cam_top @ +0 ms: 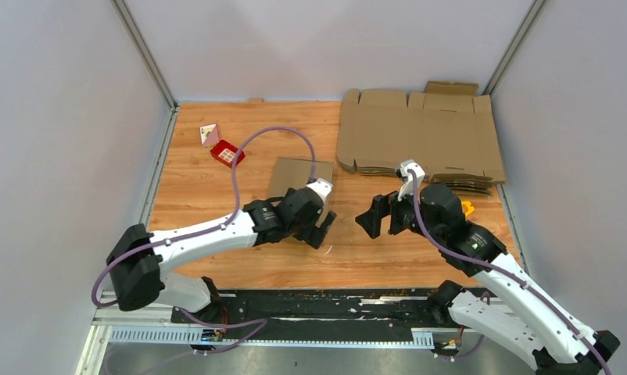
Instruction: Fold the paper box
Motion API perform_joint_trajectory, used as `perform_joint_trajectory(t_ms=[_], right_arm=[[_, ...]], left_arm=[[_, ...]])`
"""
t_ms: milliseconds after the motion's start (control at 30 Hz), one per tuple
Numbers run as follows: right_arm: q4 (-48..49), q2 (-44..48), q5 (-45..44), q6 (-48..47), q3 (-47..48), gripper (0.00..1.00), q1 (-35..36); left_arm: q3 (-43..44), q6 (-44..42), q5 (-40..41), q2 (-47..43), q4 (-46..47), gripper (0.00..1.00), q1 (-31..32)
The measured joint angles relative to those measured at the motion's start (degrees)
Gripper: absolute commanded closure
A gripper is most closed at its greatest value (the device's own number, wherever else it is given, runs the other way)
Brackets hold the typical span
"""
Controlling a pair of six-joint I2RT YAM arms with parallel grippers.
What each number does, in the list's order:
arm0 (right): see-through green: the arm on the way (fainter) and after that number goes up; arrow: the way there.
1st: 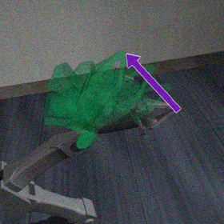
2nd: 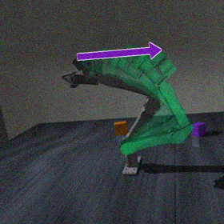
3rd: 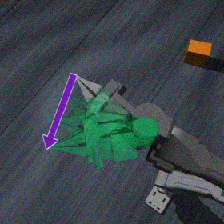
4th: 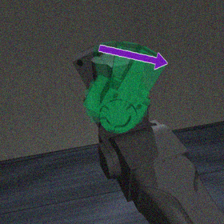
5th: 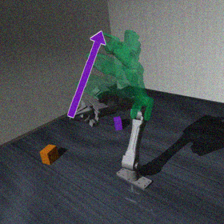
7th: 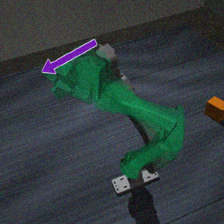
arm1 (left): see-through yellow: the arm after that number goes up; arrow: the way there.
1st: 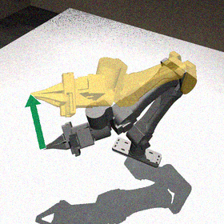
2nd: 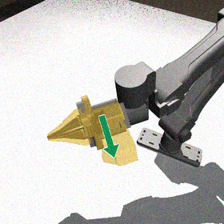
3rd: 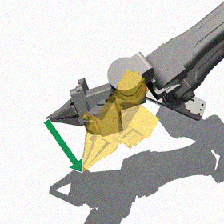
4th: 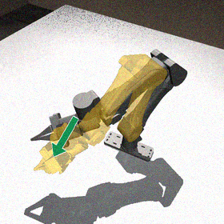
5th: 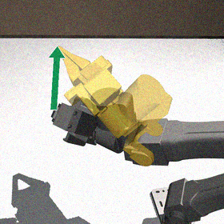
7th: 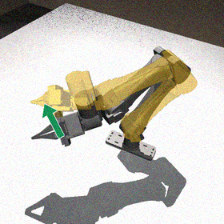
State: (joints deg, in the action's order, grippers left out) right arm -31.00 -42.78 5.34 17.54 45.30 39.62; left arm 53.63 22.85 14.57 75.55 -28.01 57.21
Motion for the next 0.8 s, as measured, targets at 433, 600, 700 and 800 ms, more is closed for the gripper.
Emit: perform_joint_trajectory(t_ms=[433,600,700,800], right_arm=[[-1.4,3.8,-2.4,0.0,-0.2,0.05,0.0],[-1.7,3.8,-2.4,0.0,-0.4,0.05,0.0],[-2.2,4.0,-2.9,0.0,-0.4,0.05,0.0],[-2.8,4.6,-3.8,0.0,-0.4,0.05,-0.1]], left_arm=[[6.8,8.2,15.6,15.6,-10.7,0.00,11.3],[11.8,7.6,24.6,23.8,-10.7,0.00,10.9],[12.5,4.9,27.0,27.0,-8.0,0.01,9.0],[12.4,1.6,27.4,27.5,-4.0,0.05,4.0]])
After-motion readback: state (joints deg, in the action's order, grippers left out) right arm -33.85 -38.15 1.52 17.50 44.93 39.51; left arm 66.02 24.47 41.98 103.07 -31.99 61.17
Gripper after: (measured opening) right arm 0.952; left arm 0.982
